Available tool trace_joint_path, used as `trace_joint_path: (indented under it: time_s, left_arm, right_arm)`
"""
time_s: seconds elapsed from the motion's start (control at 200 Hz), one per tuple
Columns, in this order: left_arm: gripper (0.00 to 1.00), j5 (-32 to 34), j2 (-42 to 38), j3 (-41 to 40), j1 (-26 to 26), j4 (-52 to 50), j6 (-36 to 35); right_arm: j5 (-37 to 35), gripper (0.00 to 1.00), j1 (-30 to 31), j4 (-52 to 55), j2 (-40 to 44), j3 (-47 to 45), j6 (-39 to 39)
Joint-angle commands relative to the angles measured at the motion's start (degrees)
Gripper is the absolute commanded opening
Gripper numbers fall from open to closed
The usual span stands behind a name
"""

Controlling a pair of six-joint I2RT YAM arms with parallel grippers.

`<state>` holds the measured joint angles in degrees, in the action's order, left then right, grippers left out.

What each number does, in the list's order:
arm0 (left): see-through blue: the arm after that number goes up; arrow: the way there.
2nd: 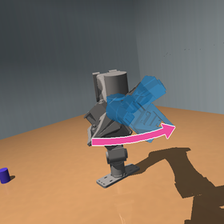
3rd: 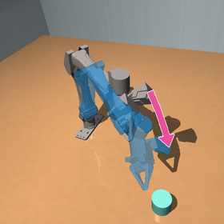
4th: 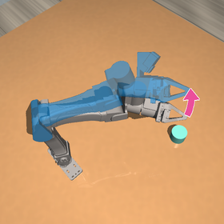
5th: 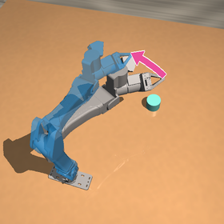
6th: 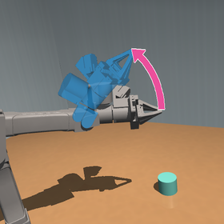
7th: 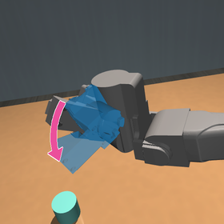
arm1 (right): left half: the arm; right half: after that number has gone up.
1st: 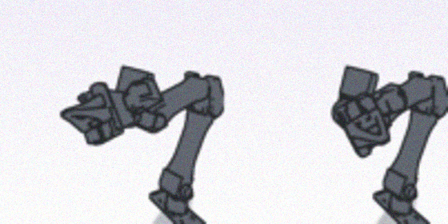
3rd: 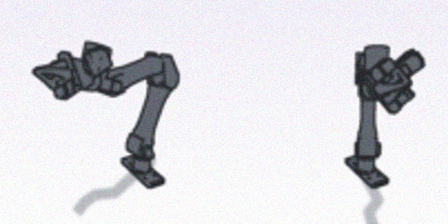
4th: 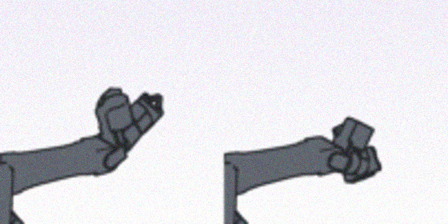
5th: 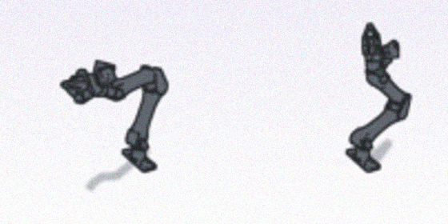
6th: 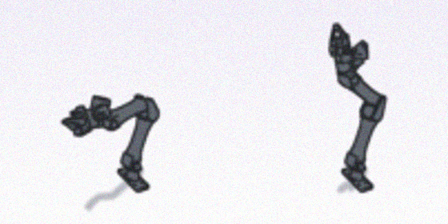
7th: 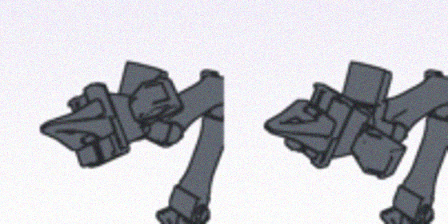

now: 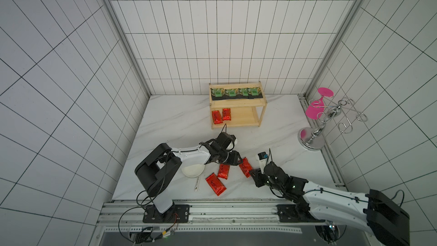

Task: Place the tea bags on the shelf by color
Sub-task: Pick up the tea bag from the center of the board.

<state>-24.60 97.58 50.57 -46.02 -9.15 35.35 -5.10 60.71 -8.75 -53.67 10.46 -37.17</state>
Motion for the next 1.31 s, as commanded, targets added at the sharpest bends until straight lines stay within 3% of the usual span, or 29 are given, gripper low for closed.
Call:
trace_joint_path:
  time_s: [0.0, 0.165, 0.455, 0.711, 0.896, 1.146, 1.301]
  left_arm:
    - [0.47, 0.19, 1.14, -0.29, -0.21, 2.39, -0.29]
    - [0.45, -0.52, 2.32, -0.25, -0.21, 3.77, -0.11]
    - [0.3, -1.72, 3.1, -1.12, -0.69, 5.56, 0.24]
    - [0.0, -1.97, 2.33, -1.74, -1.01, 6.2, 0.43]
    - [0.0, -1.41, -2.65, -2.07, 0.67, 5.48, 0.56]
    - [0.0, -6.47, -10.7, -6.32, 5.41, 14.59, 5.53]
    - [0.0, -9.15, -13.06, -7.76, 7.24, 17.98, 7.06]
  right_arm:
    - [0.52, 0.18, -1.07, -1.94, 0.04, -1.75, -0.95]
    - [0.8, 0.17, -2.07, -2.76, -0.44, -2.64, -1.63]
    - [1.31, 0.16, -3.4, -2.67, -0.1, -3.18, -1.68]
    - [1.94, 0.15, -4.26, -0.83, 0.91, -2.37, -1.78]
    - [1.15, 0.16, -6.46, 3.18, 7.29, -1.59, -4.56]
    - [19.52, 0.27, -20.17, -5.35, 10.05, -1.7, -14.24]
    - [32.45, 0.35, -29.13, -18.31, 7.06, -3.69, -22.78]
